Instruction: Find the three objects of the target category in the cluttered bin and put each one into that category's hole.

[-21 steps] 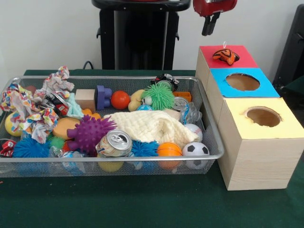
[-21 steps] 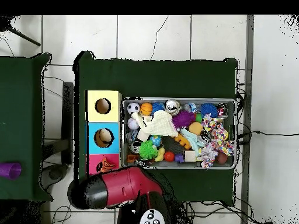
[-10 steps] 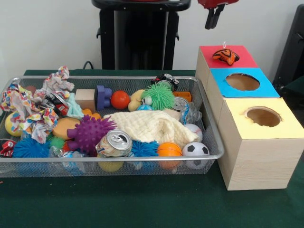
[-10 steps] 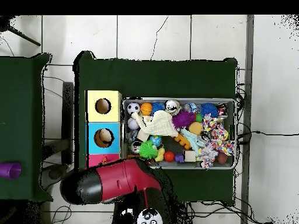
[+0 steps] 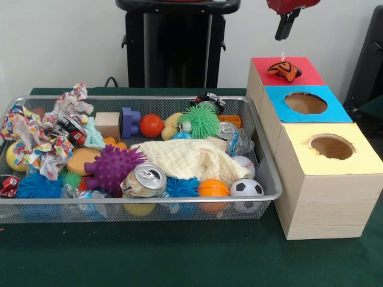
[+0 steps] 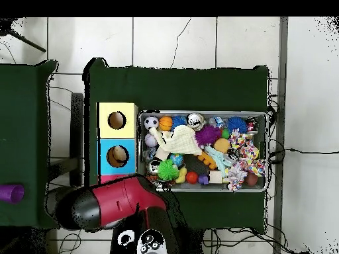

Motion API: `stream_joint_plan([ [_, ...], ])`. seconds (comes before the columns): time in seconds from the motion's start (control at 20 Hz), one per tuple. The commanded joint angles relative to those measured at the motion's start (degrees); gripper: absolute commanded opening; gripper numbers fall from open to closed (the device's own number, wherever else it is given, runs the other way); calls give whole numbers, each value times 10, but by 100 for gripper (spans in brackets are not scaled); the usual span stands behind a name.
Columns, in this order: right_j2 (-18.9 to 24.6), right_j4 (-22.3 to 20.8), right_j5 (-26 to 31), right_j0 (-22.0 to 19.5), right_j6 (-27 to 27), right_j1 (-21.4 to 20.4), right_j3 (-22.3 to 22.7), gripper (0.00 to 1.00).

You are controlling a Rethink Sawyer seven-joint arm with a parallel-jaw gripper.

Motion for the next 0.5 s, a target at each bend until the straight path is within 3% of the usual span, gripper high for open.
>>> stream_joint_plan([
  [0.05,36,-11,31,-11,14,35,-72,0],
  [0.5,52,-6,120,-20,-22,44,-157,0],
])
